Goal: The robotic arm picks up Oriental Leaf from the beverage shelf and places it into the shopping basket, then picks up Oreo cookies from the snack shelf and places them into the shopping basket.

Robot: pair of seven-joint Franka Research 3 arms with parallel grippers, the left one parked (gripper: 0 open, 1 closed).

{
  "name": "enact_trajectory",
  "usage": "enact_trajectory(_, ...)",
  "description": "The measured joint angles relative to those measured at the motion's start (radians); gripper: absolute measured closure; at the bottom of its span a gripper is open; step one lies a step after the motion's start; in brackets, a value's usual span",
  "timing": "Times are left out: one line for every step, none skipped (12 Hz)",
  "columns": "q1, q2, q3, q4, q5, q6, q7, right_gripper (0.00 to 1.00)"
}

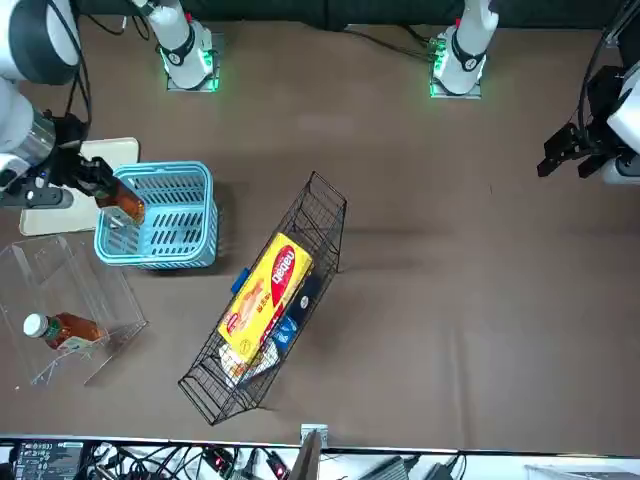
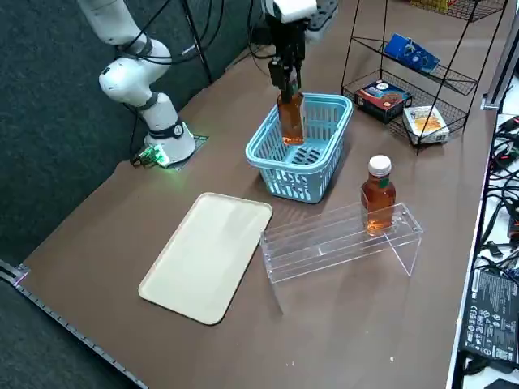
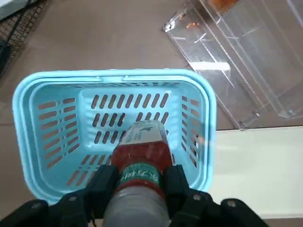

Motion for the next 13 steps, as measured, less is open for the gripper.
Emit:
enact_trajectory(0.002,-0.004,0.000,-0.034,0.000,0.037,0.002,0.44)
enact_trajectory(0.002,-0.005,0.000,-0.067,0.000,0.077,0.003,0.44)
enact_trajectory(0.003,-0.004,0.000,-0.104,0.000,0.122,0.003,0.44)
enact_trajectory(0.005,-0.004,0.000,-0.141,0.000,0.168,0.003,0.44)
enact_trajectory(0.007,-0.003,0.000,-0.177,0.000,0.210,0.003,0.44)
enact_trajectory(0.010,-0.002,0.000,-0.210,0.000,0.247,0.003,0.44)
enact_trajectory(0.011,0.001,0.000,-0.241,0.000,0.281,0.003,0.44)
enact_trajectory(0.012,0.007,0.000,-0.268,0.000,0.312,0.003,0.44)
enact_trajectory(0.012,0.025,0.000,-0.305,0.000,0.367,0.004,0.44)
enact_trajectory(0.012,0.038,-0.001,-0.316,0.000,0.389,0.004,0.44)
enact_trajectory(0.012,0.051,-0.001,-0.321,0.000,0.404,0.004,0.44)
enact_trajectory(0.012,0.065,-0.001,-0.323,0.000,0.416,0.004,0.44)
enact_trajectory(0.012,0.078,-0.002,-0.324,0.000,0.428,0.004,0.44)
